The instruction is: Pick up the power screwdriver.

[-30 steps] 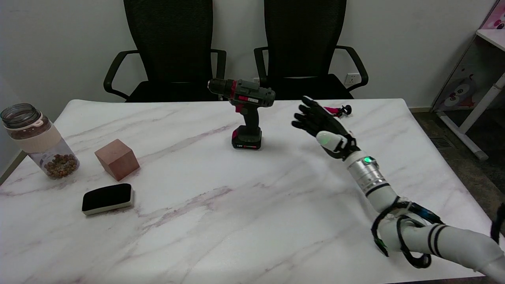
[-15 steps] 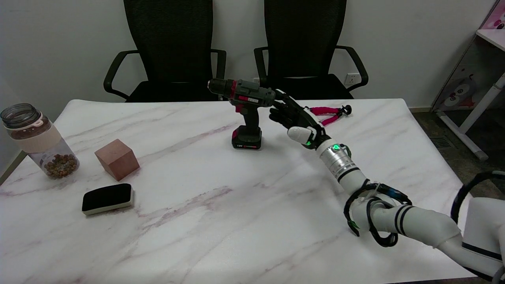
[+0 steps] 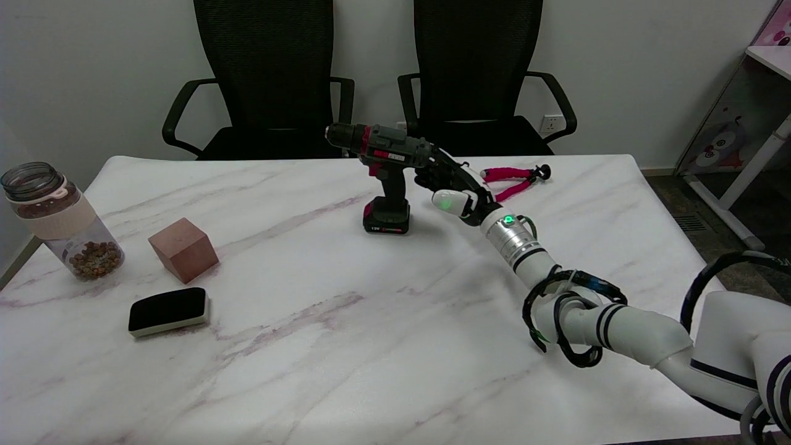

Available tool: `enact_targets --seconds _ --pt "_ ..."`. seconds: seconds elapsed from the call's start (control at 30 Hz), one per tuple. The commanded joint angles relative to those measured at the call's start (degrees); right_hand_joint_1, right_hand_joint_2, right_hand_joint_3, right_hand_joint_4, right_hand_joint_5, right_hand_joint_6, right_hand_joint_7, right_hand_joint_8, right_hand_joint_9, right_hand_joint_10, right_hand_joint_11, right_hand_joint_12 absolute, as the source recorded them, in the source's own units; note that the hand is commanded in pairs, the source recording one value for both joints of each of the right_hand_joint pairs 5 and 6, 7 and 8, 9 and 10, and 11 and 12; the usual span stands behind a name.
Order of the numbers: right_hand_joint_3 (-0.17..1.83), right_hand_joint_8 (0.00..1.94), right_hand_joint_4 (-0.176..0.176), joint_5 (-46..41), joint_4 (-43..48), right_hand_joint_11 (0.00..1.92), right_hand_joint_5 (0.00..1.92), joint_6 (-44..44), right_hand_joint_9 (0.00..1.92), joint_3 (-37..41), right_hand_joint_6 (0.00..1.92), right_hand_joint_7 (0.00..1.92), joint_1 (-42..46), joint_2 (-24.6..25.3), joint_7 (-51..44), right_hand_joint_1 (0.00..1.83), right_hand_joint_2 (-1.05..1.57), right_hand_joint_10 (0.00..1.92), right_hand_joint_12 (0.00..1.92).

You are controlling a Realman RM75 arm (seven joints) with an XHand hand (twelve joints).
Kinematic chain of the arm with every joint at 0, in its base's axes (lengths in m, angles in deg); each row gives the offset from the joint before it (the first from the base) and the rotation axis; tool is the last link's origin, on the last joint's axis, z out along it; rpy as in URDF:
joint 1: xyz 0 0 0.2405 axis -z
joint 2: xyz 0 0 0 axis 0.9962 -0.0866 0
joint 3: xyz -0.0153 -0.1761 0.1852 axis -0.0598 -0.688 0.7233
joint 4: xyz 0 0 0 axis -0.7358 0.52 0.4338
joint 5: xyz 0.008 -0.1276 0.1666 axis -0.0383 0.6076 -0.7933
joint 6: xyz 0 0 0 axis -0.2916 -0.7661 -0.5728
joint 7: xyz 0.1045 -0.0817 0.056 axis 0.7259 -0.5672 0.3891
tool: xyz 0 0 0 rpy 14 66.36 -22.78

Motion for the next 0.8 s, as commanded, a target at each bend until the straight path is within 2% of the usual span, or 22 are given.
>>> enact_targets --seconds 0.03,0.33,0.8 --pt "0.87 0.24 0.176 0.4 7.65 0.25 0.24 7.73 0.21 -0.83 0.24 0.24 -5.51 4.69 -3.53 0.93 -0.56 0.21 0.25" --pt "0.87 0.22 0.176 0.4 8.53 0.23 0.22 11.92 0.19 -2.41 0.22 0.22 -8.62 7.33 -8.09 0.93 -0.6 0.19 0.23" --pt "0.84 0.22 0.176 0.4 8.07 0.24 0.22 12.34 0.19 -2.85 0.22 0.22 -9.93 10.02 -8.27 0.93 -0.59 0.19 0.24"
